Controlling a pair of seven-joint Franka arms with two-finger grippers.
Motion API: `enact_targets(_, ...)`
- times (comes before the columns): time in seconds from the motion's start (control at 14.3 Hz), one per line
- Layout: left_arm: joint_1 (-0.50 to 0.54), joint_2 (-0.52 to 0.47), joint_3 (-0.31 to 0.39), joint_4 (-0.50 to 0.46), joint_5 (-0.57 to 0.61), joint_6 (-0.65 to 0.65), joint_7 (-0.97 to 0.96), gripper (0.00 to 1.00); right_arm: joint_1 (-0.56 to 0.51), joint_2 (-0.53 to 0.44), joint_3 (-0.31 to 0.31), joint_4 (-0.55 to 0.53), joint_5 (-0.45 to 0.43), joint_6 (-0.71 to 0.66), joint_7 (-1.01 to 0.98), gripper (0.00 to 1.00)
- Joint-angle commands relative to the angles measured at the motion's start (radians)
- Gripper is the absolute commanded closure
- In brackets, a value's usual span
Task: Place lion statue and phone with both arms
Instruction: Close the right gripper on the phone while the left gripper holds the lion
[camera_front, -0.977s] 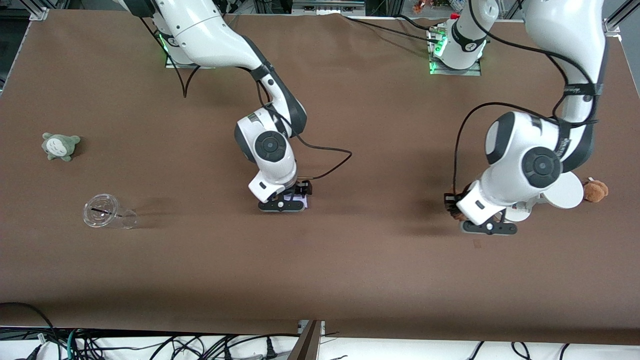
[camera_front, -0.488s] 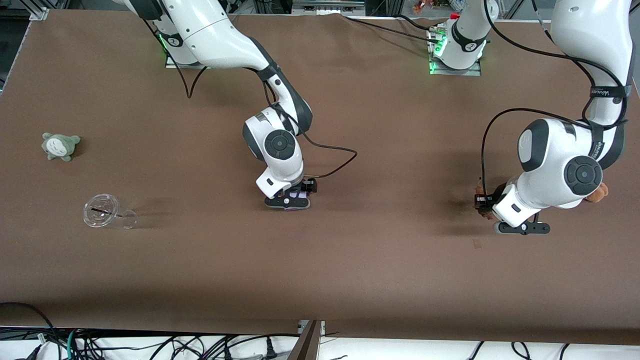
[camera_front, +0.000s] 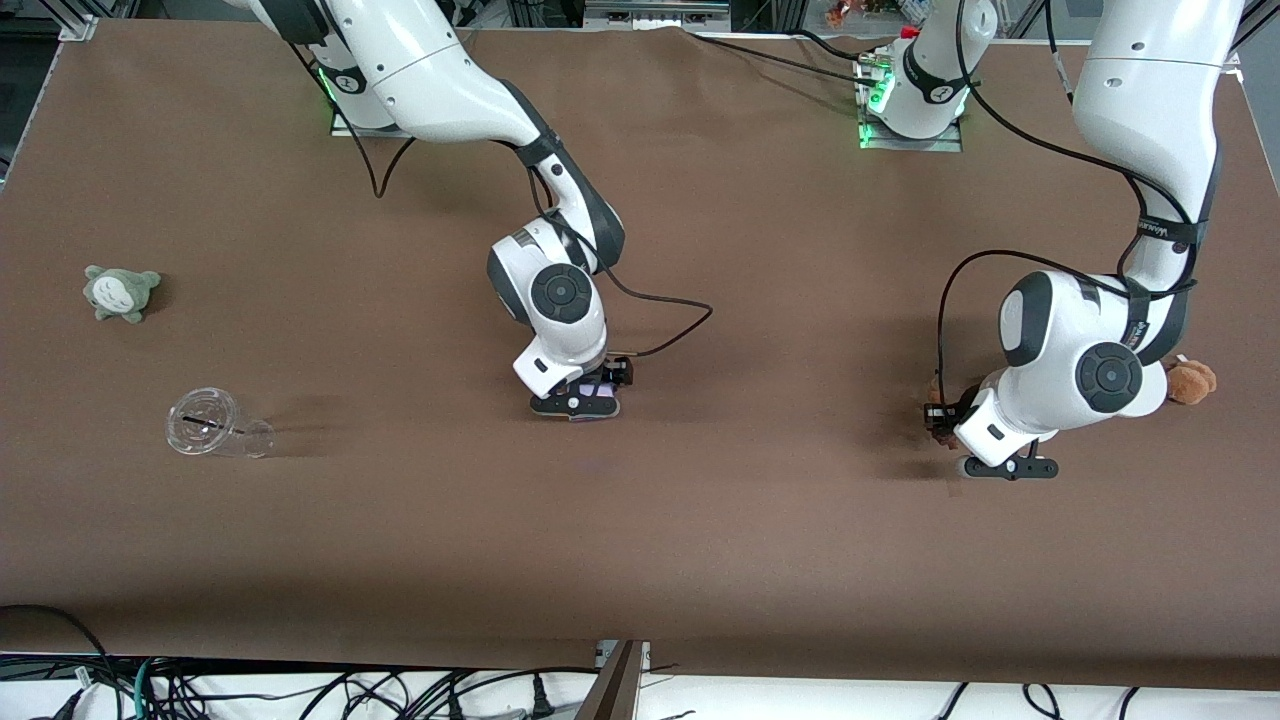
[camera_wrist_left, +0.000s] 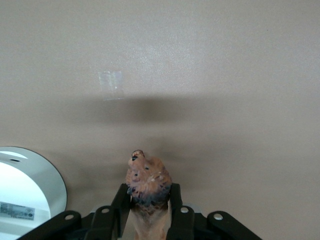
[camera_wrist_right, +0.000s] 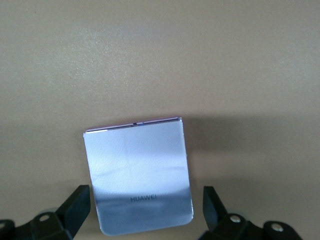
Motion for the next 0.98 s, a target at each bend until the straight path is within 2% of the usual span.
enact_targets(0.0,0.008,0.004,-0.006,0.002,0.024,0.018,0.012,1.0,0.011,0.009,-0.009,-0.006,0.004,0.03,-0.011,0.0)
enact_targets(0.28,0.046,0.036,-0.006,0.002,0.021,0.05,0.092,1.0,0.011,0.017,-0.009,-0.006,0.003,0.06,-0.013,0.0)
enact_targets(0.7,0.048,0.037,-0.006,0.002,0.021,0.055,0.095,1.0,0.01,0.025,-0.009,-0.006,0.006,0.084,-0.033,0.02)
enact_targets(0.77,0.046,0.037,-0.006,0.002,0.021,0.055,0.095,1.0,0.009,0.025,-0.009,-0.006,0.006,0.084,-0.034,0.13)
enact_targets(0.84,0.046,0.037,-0.008,0.002,0.021,0.055,0.095,1.0,0.009,0.023,-0.009,-0.004,0.004,0.084,-0.038,0.38)
enact_targets(0.91,0.046,0.037,-0.008,0.002,0.021,0.055,0.095,1.0,0.006,0.022,-0.009,-0.003,0.004,0.084,-0.047,0.54)
